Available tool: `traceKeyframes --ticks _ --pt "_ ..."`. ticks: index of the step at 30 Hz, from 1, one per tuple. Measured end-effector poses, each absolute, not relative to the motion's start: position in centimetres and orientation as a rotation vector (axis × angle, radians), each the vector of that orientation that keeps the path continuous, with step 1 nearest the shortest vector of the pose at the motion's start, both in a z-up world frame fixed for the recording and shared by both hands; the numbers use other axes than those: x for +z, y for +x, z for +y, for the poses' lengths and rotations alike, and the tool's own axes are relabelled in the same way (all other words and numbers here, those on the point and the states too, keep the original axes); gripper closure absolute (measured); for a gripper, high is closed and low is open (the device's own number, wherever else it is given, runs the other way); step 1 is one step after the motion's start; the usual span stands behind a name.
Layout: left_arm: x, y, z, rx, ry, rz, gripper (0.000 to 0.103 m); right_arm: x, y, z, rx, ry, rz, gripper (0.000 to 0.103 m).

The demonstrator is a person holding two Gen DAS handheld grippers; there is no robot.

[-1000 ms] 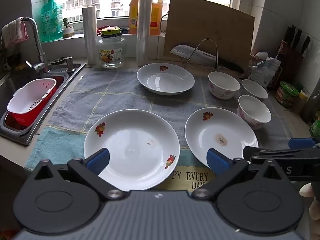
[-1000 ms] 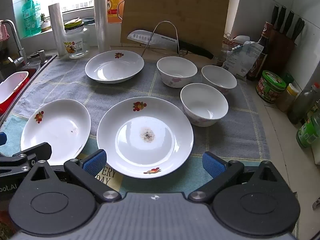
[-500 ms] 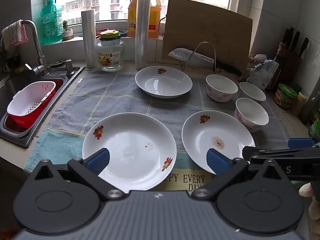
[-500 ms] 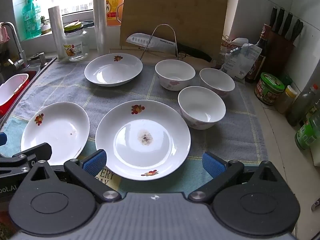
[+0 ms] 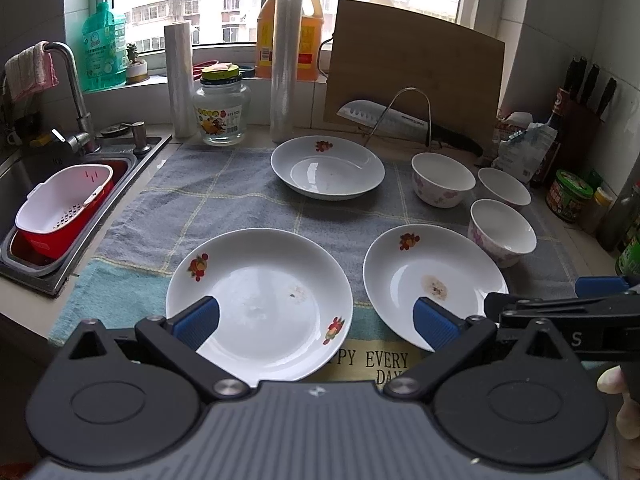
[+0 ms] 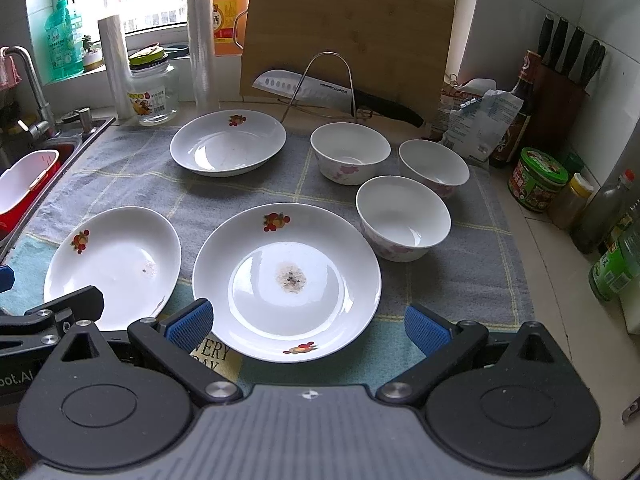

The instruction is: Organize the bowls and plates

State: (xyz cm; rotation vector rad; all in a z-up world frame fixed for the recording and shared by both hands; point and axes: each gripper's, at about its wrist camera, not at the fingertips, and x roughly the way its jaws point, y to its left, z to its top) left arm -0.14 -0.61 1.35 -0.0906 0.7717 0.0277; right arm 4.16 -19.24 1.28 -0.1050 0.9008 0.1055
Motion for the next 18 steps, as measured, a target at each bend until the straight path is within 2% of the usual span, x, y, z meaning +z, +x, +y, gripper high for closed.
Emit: traceKeyframes --ticks 18 --pt "1.44 -0.42 -0.4 0.032 -0.093 0.76 0.001 1.45 3.96 -18.95 0.107 -0.106 0.892 0.0"
